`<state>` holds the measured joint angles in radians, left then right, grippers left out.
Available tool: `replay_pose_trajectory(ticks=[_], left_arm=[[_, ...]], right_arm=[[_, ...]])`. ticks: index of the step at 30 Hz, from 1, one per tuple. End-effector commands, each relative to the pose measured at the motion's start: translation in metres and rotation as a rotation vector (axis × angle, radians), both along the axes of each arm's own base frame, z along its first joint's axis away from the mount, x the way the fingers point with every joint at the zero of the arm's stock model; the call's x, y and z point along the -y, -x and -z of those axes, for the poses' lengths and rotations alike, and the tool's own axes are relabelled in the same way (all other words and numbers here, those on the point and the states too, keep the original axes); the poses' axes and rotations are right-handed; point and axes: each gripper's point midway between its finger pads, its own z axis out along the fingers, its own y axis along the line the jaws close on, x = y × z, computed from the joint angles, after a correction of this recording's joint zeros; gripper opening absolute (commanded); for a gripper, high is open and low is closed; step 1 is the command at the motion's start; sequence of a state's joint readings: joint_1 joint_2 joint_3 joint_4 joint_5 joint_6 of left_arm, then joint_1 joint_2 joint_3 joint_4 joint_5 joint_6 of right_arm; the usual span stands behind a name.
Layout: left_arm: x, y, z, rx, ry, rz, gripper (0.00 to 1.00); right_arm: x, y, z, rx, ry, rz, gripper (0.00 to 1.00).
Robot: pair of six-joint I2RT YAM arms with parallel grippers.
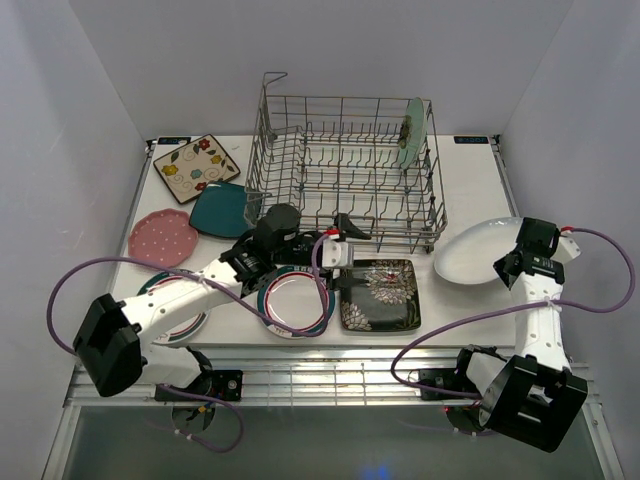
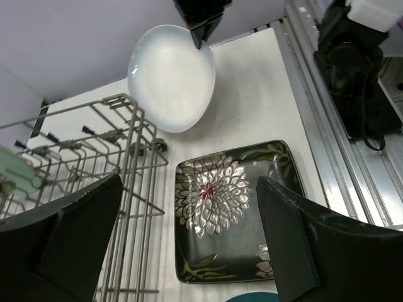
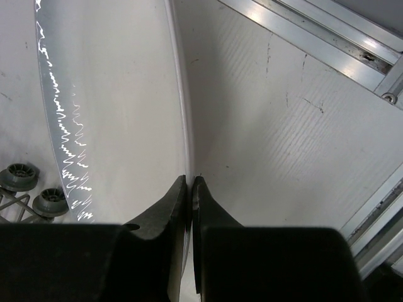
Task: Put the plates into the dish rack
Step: Pick up the plate at the center of the board.
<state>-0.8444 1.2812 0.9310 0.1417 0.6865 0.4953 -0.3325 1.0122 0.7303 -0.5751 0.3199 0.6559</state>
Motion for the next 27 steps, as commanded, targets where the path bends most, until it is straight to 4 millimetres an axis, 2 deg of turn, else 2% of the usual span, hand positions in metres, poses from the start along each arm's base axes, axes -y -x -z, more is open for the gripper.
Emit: replay_pose_trajectory(ticks=[1,6,7,9,15,27], left_arm=[[0.020,0.023,-0.002,0.078,0.009,0.168,0.98],[0.049,0.035,0.011,0.125,0.000,0.245,0.98],[0.056,0.034,0.017,0.125,-0.011,0.248,0.98],[0.066,0.038,0.021,0.137,-0.010,0.262,0.98],[0.100,0.030,0.043,0.105,-0.032,0.278,0.98],[0.160,0.026,0.080,0.147,-0.075,0.304,0.98]], right_arm=[[0.005,0.003,-0.031,0.032,0.034,0.035,0.08],[0.005,0.013,-0.028,-0.021,0.015,0.079,0.08],[0.005,0.021,-0.021,-0.078,0.004,0.094,0.08],[0.006,0.026,-0.019,-0.125,0.002,0.113,0.08],[0.003,0.034,-0.013,-0.206,-0.021,0.116,0.08],[0.000,0.056,-0.030,-0.238,-0.004,0.118,0.08]])
